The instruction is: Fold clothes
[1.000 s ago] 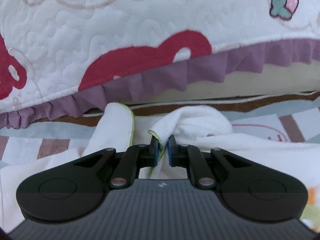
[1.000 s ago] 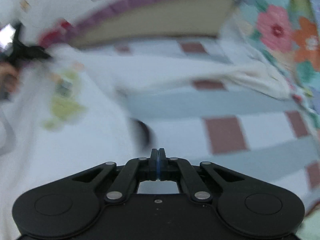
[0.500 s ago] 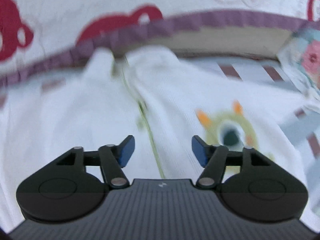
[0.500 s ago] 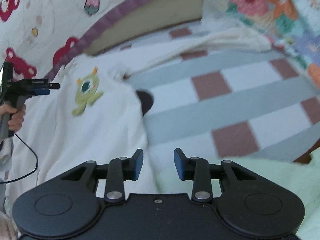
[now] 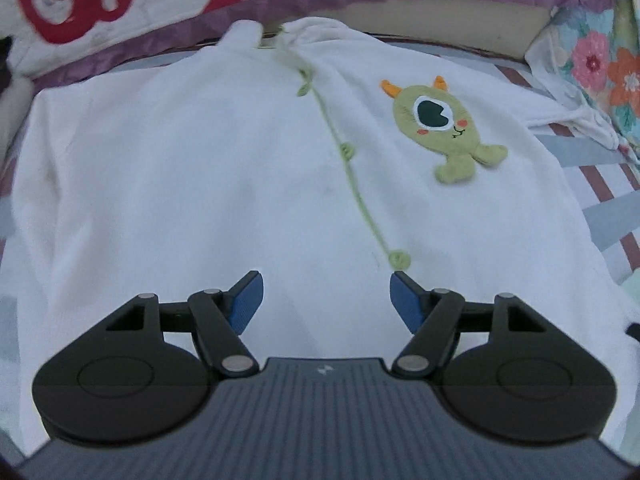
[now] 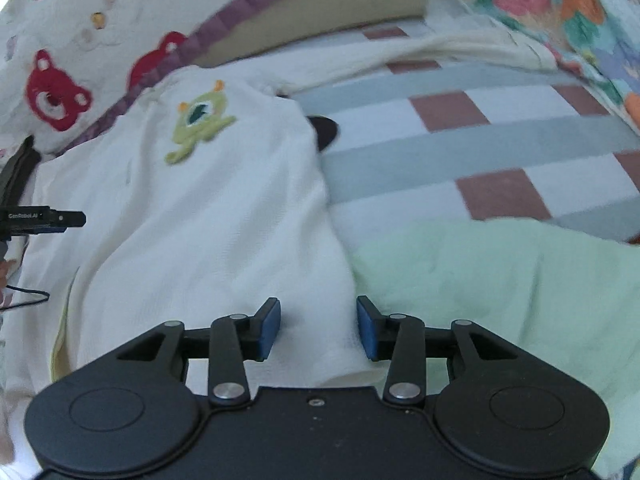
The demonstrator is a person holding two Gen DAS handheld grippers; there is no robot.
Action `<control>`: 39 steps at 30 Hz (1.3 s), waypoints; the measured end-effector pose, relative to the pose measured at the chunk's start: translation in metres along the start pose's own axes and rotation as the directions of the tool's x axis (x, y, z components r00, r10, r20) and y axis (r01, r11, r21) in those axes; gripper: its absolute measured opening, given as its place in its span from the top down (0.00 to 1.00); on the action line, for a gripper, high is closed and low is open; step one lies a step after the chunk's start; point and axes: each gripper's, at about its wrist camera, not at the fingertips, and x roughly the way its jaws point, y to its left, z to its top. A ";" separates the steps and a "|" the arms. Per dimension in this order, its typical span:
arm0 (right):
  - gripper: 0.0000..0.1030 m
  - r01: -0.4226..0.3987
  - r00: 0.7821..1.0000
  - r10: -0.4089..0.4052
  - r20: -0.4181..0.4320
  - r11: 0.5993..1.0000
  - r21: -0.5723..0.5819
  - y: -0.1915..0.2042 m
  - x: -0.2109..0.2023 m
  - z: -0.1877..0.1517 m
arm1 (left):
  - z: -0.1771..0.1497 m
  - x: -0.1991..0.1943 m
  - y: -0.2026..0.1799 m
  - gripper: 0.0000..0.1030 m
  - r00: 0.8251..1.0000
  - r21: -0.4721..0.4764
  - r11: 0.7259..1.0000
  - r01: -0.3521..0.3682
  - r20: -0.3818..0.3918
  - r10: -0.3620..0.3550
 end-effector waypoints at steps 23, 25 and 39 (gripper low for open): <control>0.73 0.105 0.982 -0.126 0.141 0.984 0.145 -0.009 -0.051 -0.012 | -0.043 -0.043 0.008 0.23 0.987 0.090 0.983 -0.161 -0.013 0.162; 0.73 0.019 0.991 -0.028 0.129 0.997 0.070 0.014 -0.036 -0.004 | -0.043 -0.045 0.031 0.22 0.983 0.002 0.984 -0.178 -0.033 0.178; 0.72 -0.306 0.950 0.291 -0.110 0.808 -0.504 0.240 0.057 0.073 | -0.042 -0.068 0.155 0.25 0.940 -0.272 0.899 -0.342 -0.101 0.327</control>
